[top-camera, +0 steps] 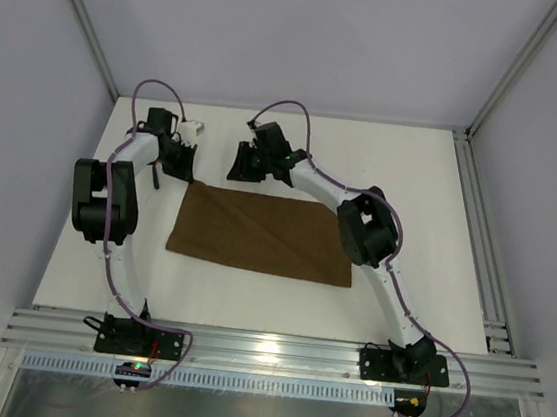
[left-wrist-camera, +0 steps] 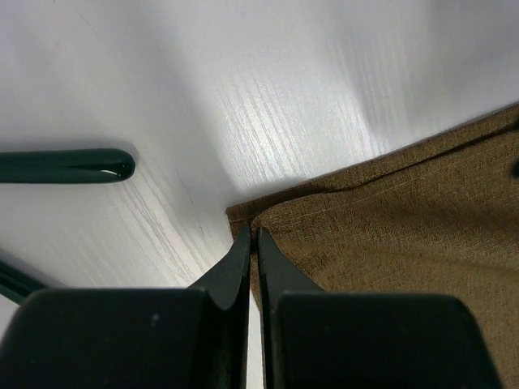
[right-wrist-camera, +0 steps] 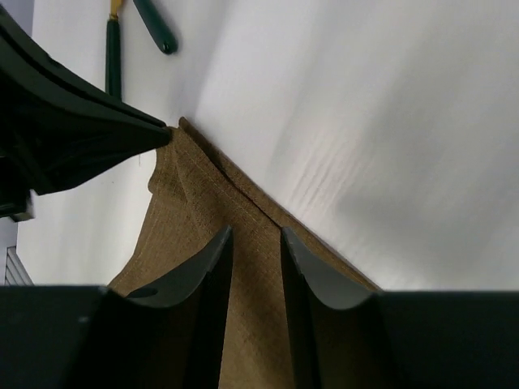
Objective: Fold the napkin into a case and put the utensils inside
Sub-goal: Smooth out the rectangle-folded napkin at the center of the board.
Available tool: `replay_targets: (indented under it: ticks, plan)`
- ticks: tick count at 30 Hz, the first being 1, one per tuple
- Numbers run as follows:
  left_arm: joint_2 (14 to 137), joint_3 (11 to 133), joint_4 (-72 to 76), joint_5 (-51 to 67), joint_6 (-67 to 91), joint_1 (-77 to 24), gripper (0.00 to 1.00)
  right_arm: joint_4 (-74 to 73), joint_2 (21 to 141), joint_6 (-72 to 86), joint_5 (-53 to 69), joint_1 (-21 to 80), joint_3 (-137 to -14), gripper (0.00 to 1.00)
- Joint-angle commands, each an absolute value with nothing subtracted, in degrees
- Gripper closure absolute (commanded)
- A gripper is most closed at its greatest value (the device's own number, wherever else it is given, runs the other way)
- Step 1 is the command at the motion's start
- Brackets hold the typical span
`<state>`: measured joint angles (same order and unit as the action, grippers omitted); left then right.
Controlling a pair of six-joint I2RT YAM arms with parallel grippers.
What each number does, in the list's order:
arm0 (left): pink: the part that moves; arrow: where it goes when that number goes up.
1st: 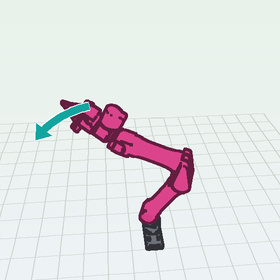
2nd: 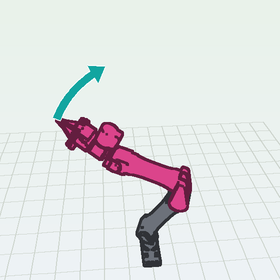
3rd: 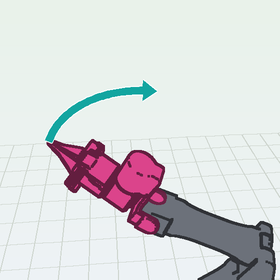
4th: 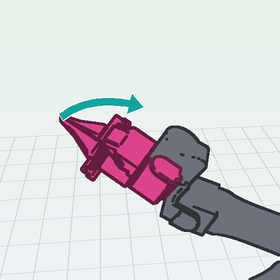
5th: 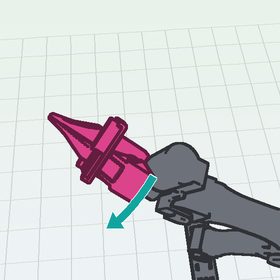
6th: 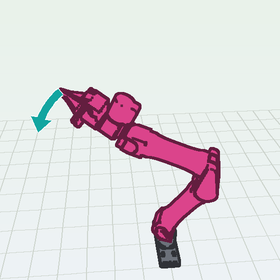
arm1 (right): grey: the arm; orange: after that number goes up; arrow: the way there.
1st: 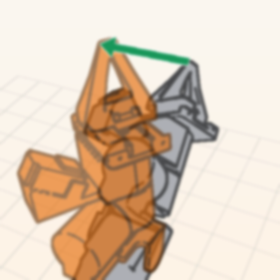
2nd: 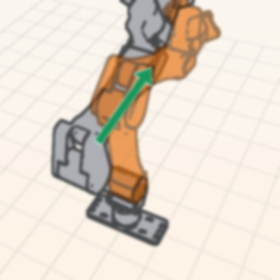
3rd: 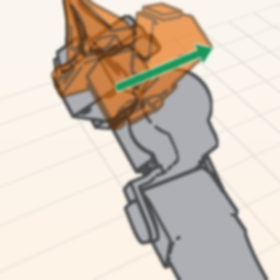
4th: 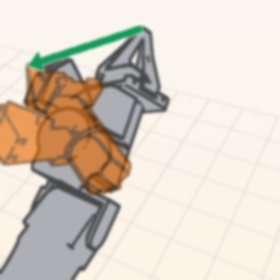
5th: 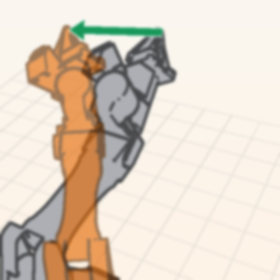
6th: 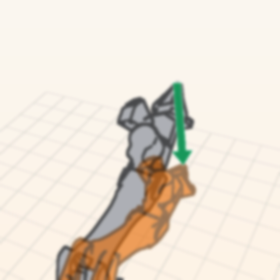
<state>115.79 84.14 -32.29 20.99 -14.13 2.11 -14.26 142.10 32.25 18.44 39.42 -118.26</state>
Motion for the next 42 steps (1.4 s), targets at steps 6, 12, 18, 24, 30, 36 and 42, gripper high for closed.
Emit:
replay_targets:
  ticks: [6,12,18,24,30,36,42]
  plan:
    - [115.05,85.78,-33.75,20.39,-15.47,1.76,1.0,-15.91,122.8,25.14,14.24,29.54,-104.62,0.65]
    - [114.08,84.9,-34.1,19.78,-16.43,1.58,0.99,-18.18,108.03,19.26,10.02,20.31,-81.84,0.61]
    - [113.12,83.94,-33.58,20.21,-15.91,1.32,0.99,-20.48,105.47,14.77,11.33,14.25,-74.63,0.58]
    - [112.41,82.88,-33.49,20.13,-16.17,1.23,0.99,-20.3,106.78,13.98,10.73,13.01,-72.16,0.58]
    - [111.71,82.44,-33.66,19.95,-16.79,1.14,0.99,-20.82,107.14,13.36,7.39,12.57,-71.72,0.58]
    - [111.45,82.35,-33.75,20.04,-16.87,1.14,0.98,-21.53,107.23,12.13,6.42,12.57,-70.23,0.58]
    - [111.27,82.27,-33.84,20.13,-17.05,1.14,0.98,-20.74,108.63,12.57,6.86,12.57,-69.7,0.61]
